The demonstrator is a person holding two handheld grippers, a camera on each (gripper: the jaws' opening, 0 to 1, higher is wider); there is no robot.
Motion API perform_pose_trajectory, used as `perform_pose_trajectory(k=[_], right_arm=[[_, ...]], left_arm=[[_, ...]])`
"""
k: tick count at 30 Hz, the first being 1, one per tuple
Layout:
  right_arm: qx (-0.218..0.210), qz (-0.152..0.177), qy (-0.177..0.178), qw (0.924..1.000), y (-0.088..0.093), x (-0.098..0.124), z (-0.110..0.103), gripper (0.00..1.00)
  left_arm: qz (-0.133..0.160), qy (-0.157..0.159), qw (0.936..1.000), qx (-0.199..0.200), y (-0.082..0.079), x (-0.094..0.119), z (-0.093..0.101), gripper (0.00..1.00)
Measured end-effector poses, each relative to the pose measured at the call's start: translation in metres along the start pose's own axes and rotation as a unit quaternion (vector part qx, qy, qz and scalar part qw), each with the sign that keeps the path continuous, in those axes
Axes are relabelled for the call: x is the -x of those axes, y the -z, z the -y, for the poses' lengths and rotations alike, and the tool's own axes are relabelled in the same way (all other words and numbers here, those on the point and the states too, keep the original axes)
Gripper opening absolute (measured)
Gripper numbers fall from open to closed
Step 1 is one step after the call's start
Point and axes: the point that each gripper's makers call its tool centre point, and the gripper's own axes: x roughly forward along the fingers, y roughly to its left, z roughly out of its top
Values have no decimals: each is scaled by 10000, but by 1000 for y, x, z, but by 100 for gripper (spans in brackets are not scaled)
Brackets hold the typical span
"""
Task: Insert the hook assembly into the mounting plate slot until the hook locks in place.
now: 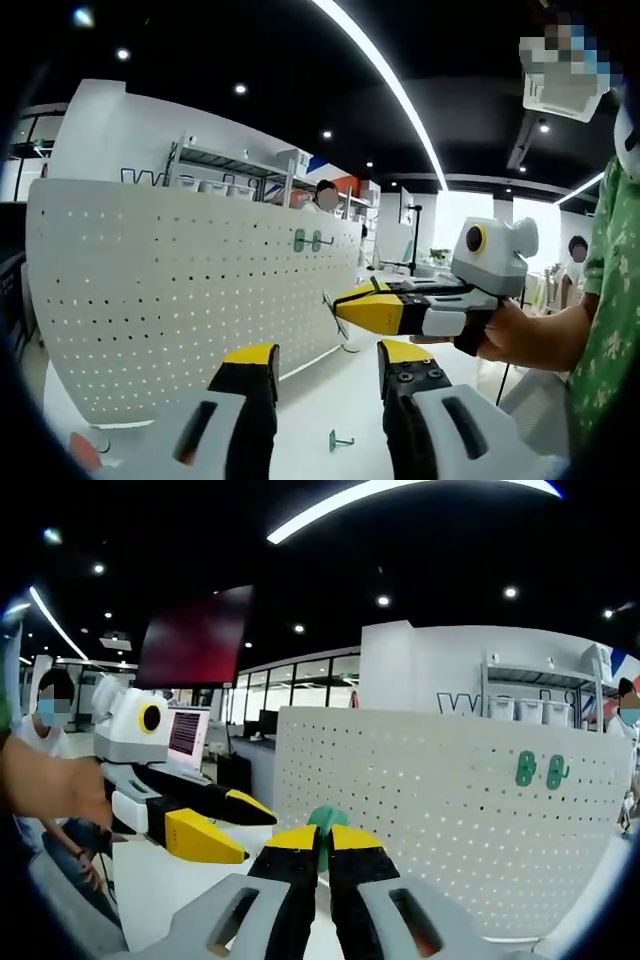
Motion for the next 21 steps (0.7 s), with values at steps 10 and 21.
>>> perform_pose_trajectory(k=[10,21], right_arm=[[18,41,-26,10000,-3,1,-4,1],[6,80,-54,10000,-5,2,-7,1]], left_arm=[[7,147,9998,120,-2,-9,6,31],[-63,208,9996,191,0,-15,8,21]])
